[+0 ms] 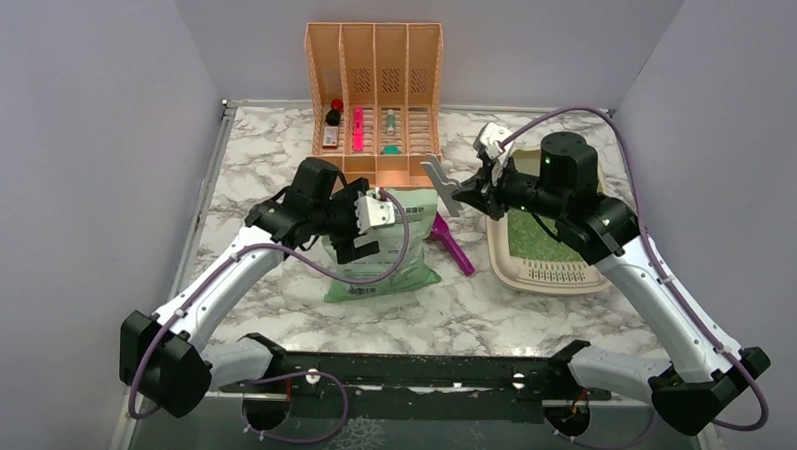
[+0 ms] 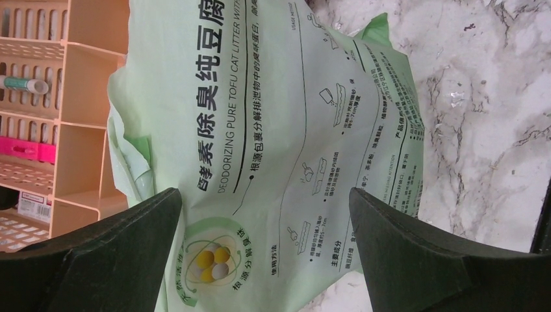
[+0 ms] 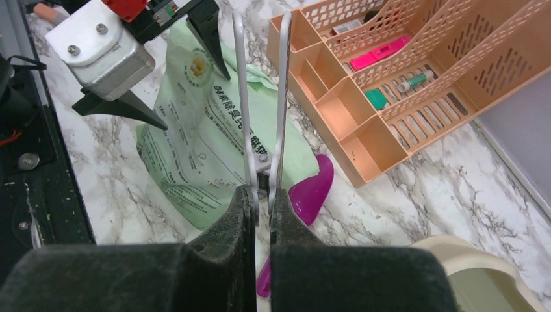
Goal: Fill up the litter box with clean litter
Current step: Adjust the clamp at the center of the board.
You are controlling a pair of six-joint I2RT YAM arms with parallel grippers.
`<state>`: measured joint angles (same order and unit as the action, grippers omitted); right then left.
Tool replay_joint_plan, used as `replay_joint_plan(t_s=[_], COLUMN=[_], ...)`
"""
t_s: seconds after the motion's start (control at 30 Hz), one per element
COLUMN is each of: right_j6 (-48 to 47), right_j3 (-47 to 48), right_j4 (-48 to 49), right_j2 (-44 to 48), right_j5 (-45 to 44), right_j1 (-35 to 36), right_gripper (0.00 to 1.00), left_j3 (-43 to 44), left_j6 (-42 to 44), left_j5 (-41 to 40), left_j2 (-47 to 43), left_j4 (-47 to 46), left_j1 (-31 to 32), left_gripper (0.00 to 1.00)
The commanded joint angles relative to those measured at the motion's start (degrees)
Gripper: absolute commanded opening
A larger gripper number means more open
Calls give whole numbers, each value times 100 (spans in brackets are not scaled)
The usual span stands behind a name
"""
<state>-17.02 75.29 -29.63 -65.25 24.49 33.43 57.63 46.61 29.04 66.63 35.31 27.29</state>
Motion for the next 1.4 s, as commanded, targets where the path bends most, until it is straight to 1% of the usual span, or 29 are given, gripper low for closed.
replay_joint_plan(t_s=[0.0,0.13,0.2,0.3,0.37,0.43,0.5,0.6,0.73,0.83,0.9,1.1,1.2,1.3,1.37], right_j6=[-375,-399,-384,-380,-388,-409,-422,-436,-412,-401,-399,-401,-428,-480,-536], right_j3=[-71,-90,-116,-161,-176,-188,-211,-278,-409,-514,-555,-637,-664,-669,-653], right_j4=[176,135,140,142,141,133,123,128,182,218,223,212,212,237,240], right_j2=[89,63,63,75,90,100,122,174,268,345,380,450,460,450,418], right_j5=[304,229,205,235,238,211,145,66,33,36,16,-75,-85,-97,-87], right_j1=[19,14,19,14,14,14,14,14,16,16,14,19,14,14,15], right_gripper=[1,1,1,1,1,1,1,1,1,1,1,1,1,1,1], left_j3=[-13,-80,-85,-13,112,273,363,331,210,158,90,71,319,464,528], left_j6=[199,228,213,135,23,-55,-287,-388,-426,-266,-192,140,333,443,465], left_j5=[-87,121,251,364,350,329,139,-90,-231,-295,-196,470,839,1172,1339], left_j2=[188,268,292,401,469,437,292,-9,-214,-76,-9,513,838,1003,1069], left_j4=[177,210,211,284,313,241,-63,-601,-1027,-897,-854,-425,164,544,761], left_j1=[-30,-37,-48,-65,-73,-111,-153,-208,-302,-370,-396,-417,-413,-425,-420], left_gripper=[98,96,91,81,81,87,98,99,99,99,99,99,98,95,89])
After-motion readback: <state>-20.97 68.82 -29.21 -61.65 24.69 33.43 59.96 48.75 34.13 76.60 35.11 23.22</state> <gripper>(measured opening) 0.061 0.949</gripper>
